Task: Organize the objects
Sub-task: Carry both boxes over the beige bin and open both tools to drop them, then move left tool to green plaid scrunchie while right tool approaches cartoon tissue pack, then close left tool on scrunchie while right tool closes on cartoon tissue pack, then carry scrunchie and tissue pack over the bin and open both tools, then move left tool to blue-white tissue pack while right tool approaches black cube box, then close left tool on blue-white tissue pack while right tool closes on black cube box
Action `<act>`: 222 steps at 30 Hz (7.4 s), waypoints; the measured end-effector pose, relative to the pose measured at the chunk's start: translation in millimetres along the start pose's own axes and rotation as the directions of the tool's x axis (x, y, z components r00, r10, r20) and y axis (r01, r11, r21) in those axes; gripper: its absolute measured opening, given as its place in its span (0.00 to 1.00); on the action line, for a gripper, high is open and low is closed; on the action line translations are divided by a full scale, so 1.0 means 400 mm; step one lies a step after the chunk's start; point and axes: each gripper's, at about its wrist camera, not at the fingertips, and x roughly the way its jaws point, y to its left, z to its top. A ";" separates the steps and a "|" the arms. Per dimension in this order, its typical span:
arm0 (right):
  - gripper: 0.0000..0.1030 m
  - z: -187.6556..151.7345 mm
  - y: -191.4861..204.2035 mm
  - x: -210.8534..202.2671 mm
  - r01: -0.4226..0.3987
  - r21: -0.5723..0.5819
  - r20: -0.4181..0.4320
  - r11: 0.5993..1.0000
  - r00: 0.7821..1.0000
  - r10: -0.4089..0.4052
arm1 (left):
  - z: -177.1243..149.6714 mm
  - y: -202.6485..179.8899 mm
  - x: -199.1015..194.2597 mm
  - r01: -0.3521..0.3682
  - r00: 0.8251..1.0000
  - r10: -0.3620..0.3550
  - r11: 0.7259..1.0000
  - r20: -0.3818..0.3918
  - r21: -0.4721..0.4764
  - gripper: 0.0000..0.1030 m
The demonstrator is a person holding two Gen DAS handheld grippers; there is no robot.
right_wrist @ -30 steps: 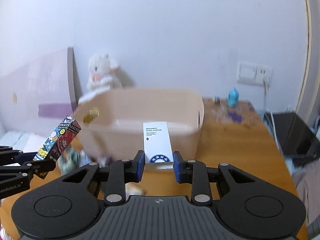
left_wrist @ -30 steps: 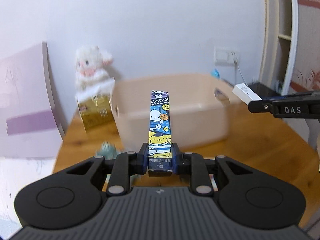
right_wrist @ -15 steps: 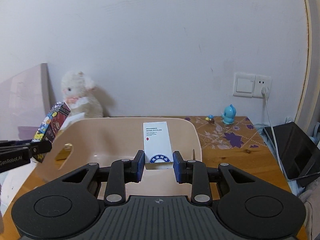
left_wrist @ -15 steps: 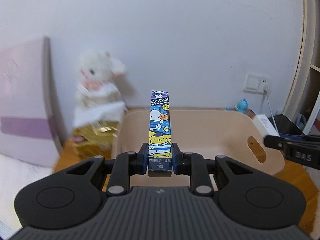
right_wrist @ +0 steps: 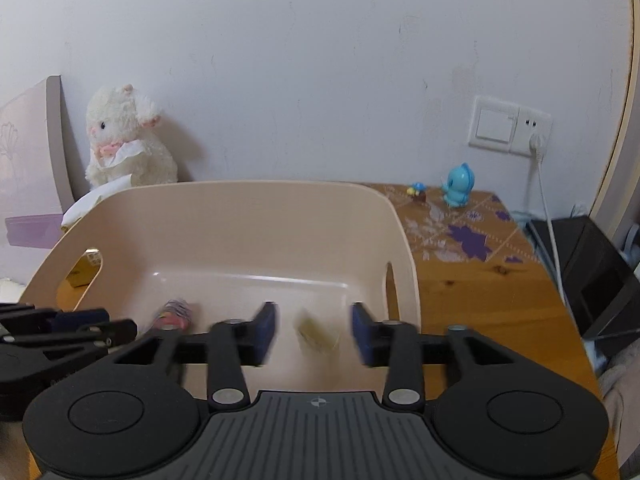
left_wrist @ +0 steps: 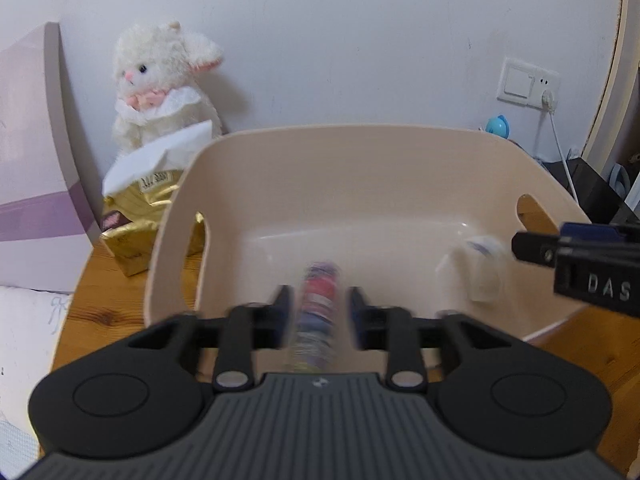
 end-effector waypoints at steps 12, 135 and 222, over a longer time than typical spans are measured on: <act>1.00 -0.048 0.012 -0.187 -0.068 0.015 0.080 0.998 0.995 0.066 | -0.025 0.068 -0.182 -0.067 0.995 0.071 0.996 0.066 -0.056 0.86; 0.43 -0.007 0.000 0.032 -0.010 0.005 -0.013 1.000 1.000 0.010 | 0.011 -0.021 0.034 -0.003 1.000 0.006 0.993 -0.022 0.119 0.13; 0.29 -0.273 0.115 -0.049 -0.085 -0.073 -0.072 0.994 0.994 0.080 | -0.273 0.136 -0.024 0.012 0.999 -0.010 0.999 -0.048 0.053 0.65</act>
